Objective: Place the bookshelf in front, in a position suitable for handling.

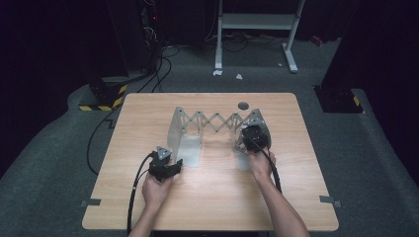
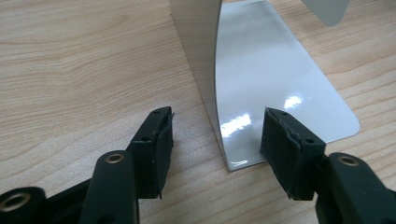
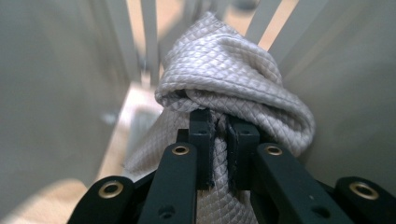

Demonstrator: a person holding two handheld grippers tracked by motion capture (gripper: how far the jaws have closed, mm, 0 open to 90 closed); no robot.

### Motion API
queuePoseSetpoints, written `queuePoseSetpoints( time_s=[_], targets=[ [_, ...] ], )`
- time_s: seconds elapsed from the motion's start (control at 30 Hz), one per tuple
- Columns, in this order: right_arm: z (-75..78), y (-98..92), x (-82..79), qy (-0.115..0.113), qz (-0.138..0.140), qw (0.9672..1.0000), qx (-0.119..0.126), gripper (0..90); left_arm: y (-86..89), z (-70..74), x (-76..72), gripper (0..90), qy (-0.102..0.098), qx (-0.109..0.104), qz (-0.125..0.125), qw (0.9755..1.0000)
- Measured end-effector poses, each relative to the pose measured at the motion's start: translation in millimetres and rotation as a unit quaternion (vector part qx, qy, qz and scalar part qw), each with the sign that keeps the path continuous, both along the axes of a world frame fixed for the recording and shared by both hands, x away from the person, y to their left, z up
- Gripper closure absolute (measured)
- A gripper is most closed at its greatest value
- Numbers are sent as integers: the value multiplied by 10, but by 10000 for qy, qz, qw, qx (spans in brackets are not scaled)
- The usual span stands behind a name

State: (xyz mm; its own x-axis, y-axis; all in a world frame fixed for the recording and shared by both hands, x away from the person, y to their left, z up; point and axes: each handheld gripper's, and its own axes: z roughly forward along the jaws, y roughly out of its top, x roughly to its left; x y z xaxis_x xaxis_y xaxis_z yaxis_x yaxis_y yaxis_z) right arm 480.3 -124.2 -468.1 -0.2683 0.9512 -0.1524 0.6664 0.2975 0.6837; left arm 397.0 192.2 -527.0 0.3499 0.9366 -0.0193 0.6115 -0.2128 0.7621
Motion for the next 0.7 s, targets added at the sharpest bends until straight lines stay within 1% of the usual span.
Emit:
queuePoseSetpoints(
  time_s=[0.07, 0.13, 0.17, 0.2, 0.23, 0.3, 0.33, 0.5, 0.53, 0.7],
  targets=[
    [-132, 9, 11, 211, 67, 9997, -83, 829, 0, 0, 0, 438, -1, -2, 0, 10000],
    [-221, 21, 18, 333, 96, 9993, -130, 828, 1, 0, 0, 438, -1, -1, -1, 10000],
    [-248, 32, 20, 368, 106, 9991, -156, 828, 0, 0, 1, 438, -2, -4, 1, 10000],
    [-260, 42, 21, 388, 137, 9989, -234, 828, 1, 0, 4, 439, 0, -6, 1, 10000],
    [-250, 50, 15, 369, 156, 9988, -280, 829, 2, 0, 6, 439, -3, 0, 1, 10000],
    [-170, 41, 1, 282, 171, 9990, -293, 830, 2, 0, 7, 438, -2, 0, 1, 10000],
    [-108, 32, -11, 198, 166, 9993, -288, 831, 2, 0, 7, 438, -2, -2, 2, 10000],
    [251, -28, -43, -211, 197, 9996, -74, 832, 1, 0, 7, 438, -1, 3, -4, 10000],
    [323, -37, -51, -258, 211, 9994, -55, 833, 2, 0, 7, 438, -3, 4, -4, 10000],
    [515, -45, -95, -436, 315, 9985, -78, 834, 1, 0, 8, 438, -6, 10, -6, 10000]
  ],
)
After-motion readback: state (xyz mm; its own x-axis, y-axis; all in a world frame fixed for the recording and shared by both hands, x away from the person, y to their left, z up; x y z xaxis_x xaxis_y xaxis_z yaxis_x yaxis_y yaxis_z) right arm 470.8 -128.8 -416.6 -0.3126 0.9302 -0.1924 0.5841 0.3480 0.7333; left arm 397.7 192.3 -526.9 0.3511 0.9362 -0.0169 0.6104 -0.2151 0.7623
